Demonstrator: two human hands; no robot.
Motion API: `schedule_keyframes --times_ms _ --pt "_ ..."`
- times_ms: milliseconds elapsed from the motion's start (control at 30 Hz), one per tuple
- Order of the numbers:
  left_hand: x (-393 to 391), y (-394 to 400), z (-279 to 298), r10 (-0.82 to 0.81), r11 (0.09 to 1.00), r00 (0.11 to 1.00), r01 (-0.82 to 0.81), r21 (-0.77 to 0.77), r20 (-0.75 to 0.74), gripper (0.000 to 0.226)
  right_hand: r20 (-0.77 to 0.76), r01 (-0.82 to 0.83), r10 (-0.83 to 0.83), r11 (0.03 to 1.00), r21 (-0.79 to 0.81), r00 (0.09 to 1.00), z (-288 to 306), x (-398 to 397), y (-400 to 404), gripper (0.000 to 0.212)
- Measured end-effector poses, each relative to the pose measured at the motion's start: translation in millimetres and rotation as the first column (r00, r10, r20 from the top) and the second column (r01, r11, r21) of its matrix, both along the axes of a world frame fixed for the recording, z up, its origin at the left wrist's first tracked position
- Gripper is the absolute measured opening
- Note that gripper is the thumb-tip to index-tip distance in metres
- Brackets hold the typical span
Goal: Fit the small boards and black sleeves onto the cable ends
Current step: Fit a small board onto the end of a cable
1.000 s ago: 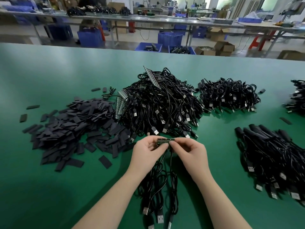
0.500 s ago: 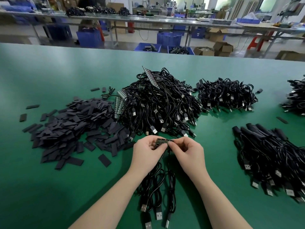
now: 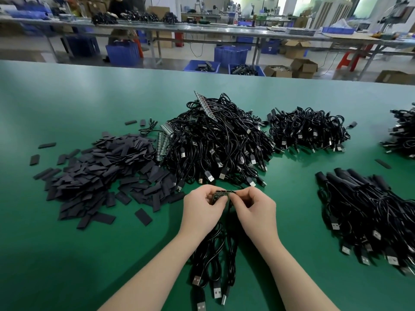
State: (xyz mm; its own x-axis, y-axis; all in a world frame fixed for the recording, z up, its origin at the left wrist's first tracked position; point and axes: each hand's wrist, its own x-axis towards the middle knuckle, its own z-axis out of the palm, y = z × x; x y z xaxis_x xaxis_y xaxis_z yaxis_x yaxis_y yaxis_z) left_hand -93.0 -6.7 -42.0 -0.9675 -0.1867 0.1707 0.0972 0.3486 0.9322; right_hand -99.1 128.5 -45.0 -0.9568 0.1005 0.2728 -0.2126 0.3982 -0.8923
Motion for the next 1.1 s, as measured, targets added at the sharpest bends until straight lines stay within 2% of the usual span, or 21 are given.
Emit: schedule_keyframes --times_ms 167,300,400,467,633,733,833,933,1000,1033,1100 --pt "-0.2 -2.3 0.1 -0.012 0.999 1.0 0.012 0.044 -0.013 0.021 0.016 0.054 -0.053 0.994 -0.099 0.998 1.0 -0.5 1.4 0.016" --pt "1.5 -1.6 -1.8 -0.026 0.994 1.0 0.025 0.109 0.008 0.028 0.068 0.213 -0.203 0.897 -0.388 0.977 3.3 0.3 10.3 0.007" --pt "0.4 -0.9 -3.8 -0.052 0.998 0.999 0.052 0.022 0.014 0.041 0.104 0.32 -0.308 0.826 -0.464 0.946 5.1 3.6 18.9 0.008" --pt "-0.3 -0.9 -5.4 -0.07 0.997 0.997 0.071 -0.027 0.009 0.043 0.058 0.357 -0.379 0.798 -0.486 0.924 11.2 6.7 23.3 0.01" --pt "5.0 -2.6 -4.4 -0.089 0.996 0.994 0.09 0.004 -0.063 0.035 -0.187 0.251 -0.41 0.797 -0.549 0.893 50.2 13.2 24.1 0.017" --pt "9.0 -7.4 3.3 -0.038 0.991 0.988 0.056 0.125 -0.148 0.03 -0.34 0.131 -0.351 0.838 -0.53 0.872 78.3 17.6 11.1 0.021" --pt "13.6 -16.0 12.9 0.043 0.997 0.957 -0.023 0.071 -0.287 0.027 -0.393 -0.001 -0.242 0.85 -0.527 0.887 98.8 19.6 -6.0 0.023" --pt "15.1 -28.0 20.0 0.134 0.977 0.851 -0.2 -0.077 -0.508 0.028 -0.239 -0.067 -0.121 0.755 -0.653 0.963 100.1 15.7 -21.1 0.019" --pt "14.6 -34.3 21.5 0.118 0.901 0.752 -0.356 -0.249 -0.649 0.031 -0.064 -0.018 -0.04 0.7 -0.713 0.997 88.1 10.5 -27.3 0.013" --pt "15.3 -35.5 21.5 0.091 0.838 0.735 -0.421 -0.347 -0.672 0.031 0.032 0.021 0.003 0.683 -0.73 0.999 79.6 8.6 -29.1 0.009" --pt "16.0 -33.5 21.1 0.049 0.695 0.791 -0.466 -0.548 -0.611 0.031 0.197 0.099 0.066 0.684 -0.722 0.978 59.0 5.6 -29.5 0.005"
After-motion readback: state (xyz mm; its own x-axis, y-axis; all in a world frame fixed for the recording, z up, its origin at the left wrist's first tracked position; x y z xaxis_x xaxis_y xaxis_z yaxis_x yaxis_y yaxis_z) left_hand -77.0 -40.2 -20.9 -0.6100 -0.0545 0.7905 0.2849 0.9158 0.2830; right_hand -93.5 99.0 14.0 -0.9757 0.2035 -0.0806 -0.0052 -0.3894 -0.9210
